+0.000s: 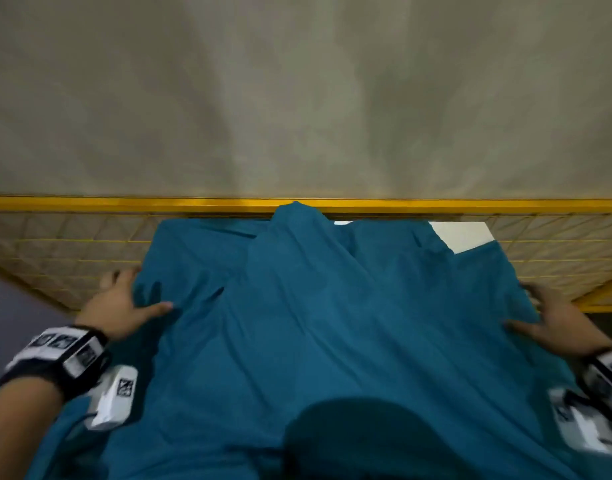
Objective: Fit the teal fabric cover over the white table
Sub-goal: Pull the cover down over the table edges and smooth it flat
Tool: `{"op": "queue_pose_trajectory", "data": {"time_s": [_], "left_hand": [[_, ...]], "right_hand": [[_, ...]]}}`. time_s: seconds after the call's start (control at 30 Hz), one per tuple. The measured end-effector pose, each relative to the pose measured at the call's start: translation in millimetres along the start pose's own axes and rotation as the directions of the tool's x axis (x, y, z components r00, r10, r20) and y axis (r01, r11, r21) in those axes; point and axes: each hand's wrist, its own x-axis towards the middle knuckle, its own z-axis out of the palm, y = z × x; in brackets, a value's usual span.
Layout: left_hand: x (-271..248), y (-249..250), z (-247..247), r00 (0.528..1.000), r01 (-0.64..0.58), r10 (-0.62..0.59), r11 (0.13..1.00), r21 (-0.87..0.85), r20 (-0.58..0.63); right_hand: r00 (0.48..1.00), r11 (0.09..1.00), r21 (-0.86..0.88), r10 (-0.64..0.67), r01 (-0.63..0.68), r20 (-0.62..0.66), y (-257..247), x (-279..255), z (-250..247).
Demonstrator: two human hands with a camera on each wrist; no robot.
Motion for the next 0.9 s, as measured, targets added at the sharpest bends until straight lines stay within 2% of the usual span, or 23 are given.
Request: {"op": "queue_pose_trajectory", "data": {"time_s": [0.03,0.1,0.13,0.2,0.23,0.27,0.3,0.33,0.37,0.4,0.43,0.47,0.5,0.53,0.57,0.6,0.63,0.7,0.77,0.83,0.87,0.9], "left_hand": [[6,35,7,0.997,-0.066,0.063,0.996,0.057,0.055],[23,69,34,0.978,-0.102,0.069,0.982,0.159,0.198],[31,78,47,0.972,-0.111,0.063,0.972,0.208,0.226],[29,95,56,0.955,-0.203,0.136,0.947,0.249,0.262],[30,97,56,0.93,-0.262,0.173,0.932,0.252,0.325],[35,96,54,0.885,-0.324,0.194,0.909,0.263,0.423],[41,91,45,0.836,-0.362,0.191,0.897,0.255,0.514],[51,88,29,0.823,-0.364,0.182,0.896,0.253,0.538],[65,85,12,0.867,-0.343,0.195,0.902,0.264,0.459],[81,83,-8,0.938,-0.281,0.205,0.922,0.266,0.28],[95,84,-30,0.981,-0.195,0.191,0.955,0.223,0.04],[109,85,-49,0.976,-0.12,0.144,0.982,0.148,-0.164],[117,90,-64,0.956,-0.075,0.095,0.994,0.08,-0.277],[121,98,-72,0.955,-0.049,0.058,0.998,0.038,-0.29],[121,106,-73,0.968,-0.043,0.047,0.999,0.023,-0.245],[120,114,-71,0.976,-0.068,0.074,0.997,0.038,-0.204],[116,123,-64,0.98,-0.099,0.111,0.992,0.081,-0.162],[107,134,-32,0.98,-0.184,0.191,0.976,0.119,-0.051],[101,137,7,0.973,-0.219,0.21,0.971,0.1,0.098],[95,136,44,0.95,-0.237,0.199,0.962,0.139,0.242],[94,136,59,0.939,-0.261,0.208,0.949,0.174,0.274],[95,137,68,0.93,-0.301,0.242,0.934,0.194,0.278]], "right_hand": [[0.999,0.998,-0.058,0.016,-0.018,-0.03,-32,10,13],[0.995,0.994,-0.106,0.031,-0.021,0.094,-89,30,37],[0.989,0.995,-0.095,0.023,-0.009,0.147,-103,41,49],[0.97,0.967,-0.247,0.003,0.059,0.242,-115,43,61],[0.933,0.95,-0.298,0.019,0.096,0.359,-113,42,62],[0.863,0.941,-0.312,0.049,0.128,0.503,-109,42,60],[0.753,0.947,-0.29,0.088,0.141,0.652,-106,43,49],[0.689,0.93,-0.325,0.122,0.172,0.715,-106,44,29],[0.745,0.903,-0.391,0.136,0.178,0.654,-100,55,5],[0.909,0.879,-0.46,0.082,0.127,0.408,-92,71,-20],[1.0,0.909,-0.416,-0.008,0.015,0.02,-85,88,-47],[0.947,0.953,-0.289,-0.009,-0.089,-0.322,-83,98,-73],[0.86,0.975,-0.157,0.056,-0.156,-0.508,-76,108,-94],[0.838,0.975,-0.048,0.16,-0.216,-0.522,-73,111,-104],[0.847,0.965,0.0,0.229,-0.261,-0.48,-75,113,-106],[0.886,0.961,-0.021,0.247,-0.277,-0.393,-76,113,-100],[0.939,0.97,-0.08,0.197,-0.228,-0.28,-75,112,-89],[0.987,0.976,-0.15,0.15,-0.156,-0.049,-77,99,-49],[0.982,0.971,-0.179,0.172,-0.156,0.076,-68,96,-9],[0.978,0.944,-0.309,0.163,-0.116,0.131,-61,96,25],[0.979,0.932,-0.354,0.136,-0.074,0.154,-61,94,33],[0.966,0.943,-0.328,0.13,-0.051,0.224,-65,94,35]]}}
